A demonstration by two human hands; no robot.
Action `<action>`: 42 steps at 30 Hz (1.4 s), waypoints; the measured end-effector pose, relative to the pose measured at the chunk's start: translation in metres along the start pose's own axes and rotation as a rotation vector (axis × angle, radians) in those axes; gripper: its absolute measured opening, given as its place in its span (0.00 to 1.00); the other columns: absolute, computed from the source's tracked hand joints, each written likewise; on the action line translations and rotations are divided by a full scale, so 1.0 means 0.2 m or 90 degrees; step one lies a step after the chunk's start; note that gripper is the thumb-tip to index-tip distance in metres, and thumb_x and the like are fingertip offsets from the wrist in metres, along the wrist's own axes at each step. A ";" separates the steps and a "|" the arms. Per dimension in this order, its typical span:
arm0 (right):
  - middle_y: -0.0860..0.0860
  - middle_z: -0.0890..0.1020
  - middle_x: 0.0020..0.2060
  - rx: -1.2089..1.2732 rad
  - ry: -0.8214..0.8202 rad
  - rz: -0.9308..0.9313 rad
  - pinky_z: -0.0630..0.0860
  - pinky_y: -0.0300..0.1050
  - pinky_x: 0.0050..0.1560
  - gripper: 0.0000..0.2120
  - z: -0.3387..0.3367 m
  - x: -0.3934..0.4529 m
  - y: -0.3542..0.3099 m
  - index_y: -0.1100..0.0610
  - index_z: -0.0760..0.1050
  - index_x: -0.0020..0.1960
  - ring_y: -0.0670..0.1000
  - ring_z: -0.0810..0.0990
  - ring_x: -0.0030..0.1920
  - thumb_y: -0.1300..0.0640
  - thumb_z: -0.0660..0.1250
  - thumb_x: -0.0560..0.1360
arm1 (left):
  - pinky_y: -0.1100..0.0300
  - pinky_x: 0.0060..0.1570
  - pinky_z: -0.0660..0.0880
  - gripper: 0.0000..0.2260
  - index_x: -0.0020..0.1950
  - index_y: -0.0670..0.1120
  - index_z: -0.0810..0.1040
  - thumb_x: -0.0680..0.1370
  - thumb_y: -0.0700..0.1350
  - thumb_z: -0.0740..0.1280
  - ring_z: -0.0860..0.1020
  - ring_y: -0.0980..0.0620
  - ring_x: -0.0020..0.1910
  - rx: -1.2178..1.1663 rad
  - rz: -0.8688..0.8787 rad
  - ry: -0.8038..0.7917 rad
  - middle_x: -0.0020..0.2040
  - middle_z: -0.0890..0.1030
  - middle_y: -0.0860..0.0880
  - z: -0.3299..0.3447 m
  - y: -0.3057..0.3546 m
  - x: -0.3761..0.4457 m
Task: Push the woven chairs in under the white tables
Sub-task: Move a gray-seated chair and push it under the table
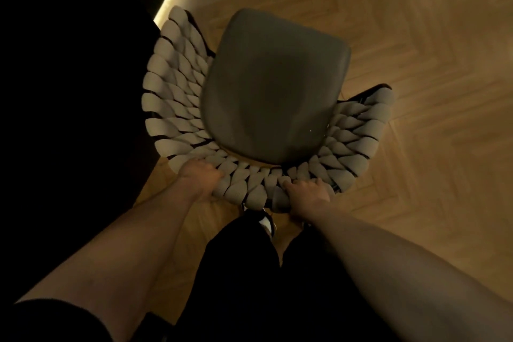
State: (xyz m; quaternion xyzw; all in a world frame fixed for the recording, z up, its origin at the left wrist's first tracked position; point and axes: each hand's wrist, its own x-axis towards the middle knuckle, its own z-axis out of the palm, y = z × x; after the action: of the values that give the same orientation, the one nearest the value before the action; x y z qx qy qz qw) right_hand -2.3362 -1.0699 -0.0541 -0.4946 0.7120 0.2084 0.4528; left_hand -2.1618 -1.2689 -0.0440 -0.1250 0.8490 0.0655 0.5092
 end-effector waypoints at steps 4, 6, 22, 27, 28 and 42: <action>0.53 0.76 0.64 -0.029 -0.007 -0.004 0.60 0.67 0.68 0.28 0.02 0.01 -0.02 0.51 0.64 0.73 0.58 0.74 0.65 0.52 0.67 0.75 | 0.54 0.60 0.71 0.22 0.72 0.54 0.70 0.78 0.53 0.65 0.76 0.46 0.63 -0.006 -0.033 0.008 0.65 0.78 0.48 0.02 0.04 -0.01; 0.53 0.75 0.65 -0.037 0.005 -0.004 0.56 0.69 0.69 0.29 0.05 0.00 0.00 0.51 0.62 0.75 0.59 0.73 0.66 0.54 0.66 0.76 | 0.54 0.60 0.72 0.21 0.71 0.55 0.70 0.78 0.51 0.65 0.77 0.47 0.62 -0.023 -0.043 0.012 0.64 0.78 0.49 0.02 0.08 0.00; 0.52 0.79 0.62 -0.215 -0.026 -0.137 0.55 0.70 0.70 0.21 0.01 -0.15 0.92 0.45 0.67 0.71 0.61 0.74 0.66 0.50 0.64 0.78 | 0.51 0.58 0.72 0.24 0.71 0.56 0.71 0.74 0.50 0.68 0.77 0.46 0.61 -0.275 -0.180 0.015 0.62 0.79 0.48 -0.24 1.04 0.05; 0.52 0.77 0.65 -0.341 -0.026 -0.184 0.53 0.67 0.72 0.25 -0.12 -0.15 1.21 0.44 0.65 0.74 0.61 0.71 0.69 0.49 0.64 0.79 | 0.51 0.54 0.75 0.21 0.69 0.56 0.73 0.75 0.48 0.68 0.78 0.45 0.60 -0.410 -0.235 0.019 0.60 0.80 0.48 -0.39 1.37 0.14; 0.52 0.77 0.66 -0.365 -0.028 -0.193 0.53 0.66 0.72 0.25 -0.16 -0.15 1.26 0.44 0.64 0.75 0.60 0.71 0.69 0.50 0.64 0.79 | 0.51 0.54 0.76 0.20 0.68 0.55 0.74 0.75 0.48 0.67 0.78 0.45 0.59 -0.436 -0.244 0.025 0.59 0.80 0.48 -0.42 1.43 0.15; 0.53 0.72 0.72 -0.672 -0.085 -0.295 0.48 0.66 0.76 0.25 -0.76 0.11 1.48 0.42 0.59 0.78 0.60 0.65 0.74 0.50 0.58 0.82 | 0.52 0.53 0.75 0.16 0.63 0.50 0.78 0.76 0.50 0.69 0.78 0.45 0.59 -0.695 -0.376 0.022 0.59 0.80 0.47 -0.87 1.71 0.36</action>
State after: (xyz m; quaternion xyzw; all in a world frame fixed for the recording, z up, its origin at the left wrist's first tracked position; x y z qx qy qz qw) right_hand -2.6698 -1.0680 -0.0419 -0.7823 0.3544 0.4613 0.2229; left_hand -2.4371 -0.9934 -0.0303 -0.5980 0.6306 0.3449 0.3547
